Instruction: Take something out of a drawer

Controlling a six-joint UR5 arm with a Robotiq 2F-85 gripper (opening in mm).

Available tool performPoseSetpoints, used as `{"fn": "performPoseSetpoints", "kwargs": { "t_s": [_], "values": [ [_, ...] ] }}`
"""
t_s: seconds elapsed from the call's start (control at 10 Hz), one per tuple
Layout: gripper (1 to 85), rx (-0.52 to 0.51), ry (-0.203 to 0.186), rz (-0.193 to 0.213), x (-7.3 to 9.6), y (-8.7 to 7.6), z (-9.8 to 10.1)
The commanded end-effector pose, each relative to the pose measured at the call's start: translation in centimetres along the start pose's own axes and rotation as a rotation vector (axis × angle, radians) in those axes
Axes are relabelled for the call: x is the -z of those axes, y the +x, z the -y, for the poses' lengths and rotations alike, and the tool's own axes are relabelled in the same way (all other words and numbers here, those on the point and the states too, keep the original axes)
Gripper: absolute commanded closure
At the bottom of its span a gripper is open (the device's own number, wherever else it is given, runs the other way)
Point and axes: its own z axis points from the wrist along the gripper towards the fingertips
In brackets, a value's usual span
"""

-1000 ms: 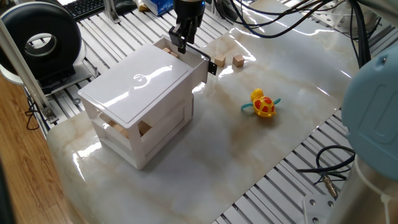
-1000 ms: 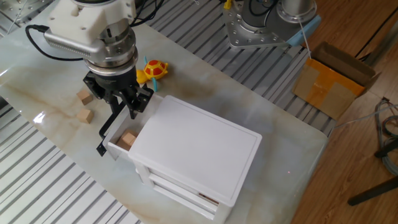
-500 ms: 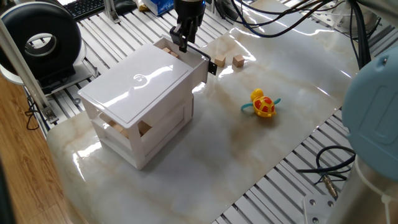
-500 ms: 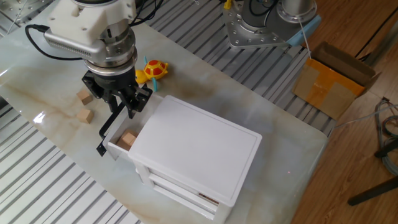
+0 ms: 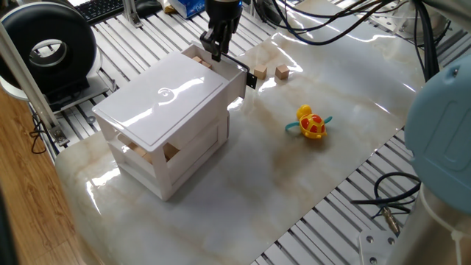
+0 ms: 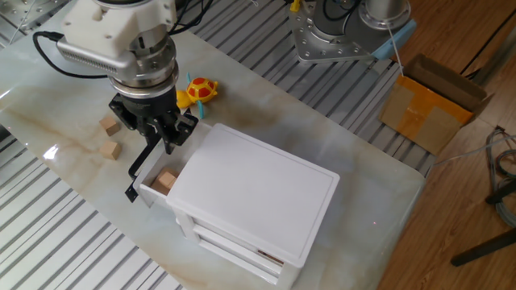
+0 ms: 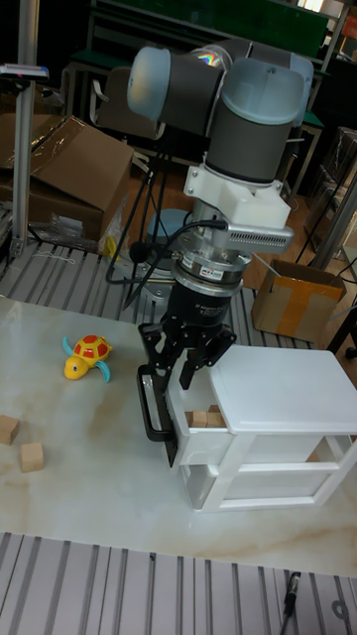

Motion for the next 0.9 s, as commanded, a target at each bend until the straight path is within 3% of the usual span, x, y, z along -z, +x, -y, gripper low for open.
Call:
{"fn": "performPoseSetpoints", "kwargs": {
  "t_s": [0.0, 0.2, 0.3, 0.4, 0.5, 0.6, 0.8],
  "values": [
    [51.0, -0.022, -0.009, -0.007, 1.0, 0.5, -1.1],
    [51.0, -0.018, -0.005, -0.005, 1.6, 1.1, -1.2],
    [51.3, -0.024, -0.010, 0.005, 1.4, 0.7, -1.3],
    [58.7, -0.055, -0.013, 0.023, 1.3, 0.1, -1.4],
    [83.7, -0.133, -0.045, 0.025, 1.3, 0.0, -2.2],
    [84.3, -0.215, -0.098, 0.013, 1.4, 0.1, -3.6],
    [84.3, -0.215, -0.081, 0.027, 1.4, -0.2, -3.1]
  ]
}}
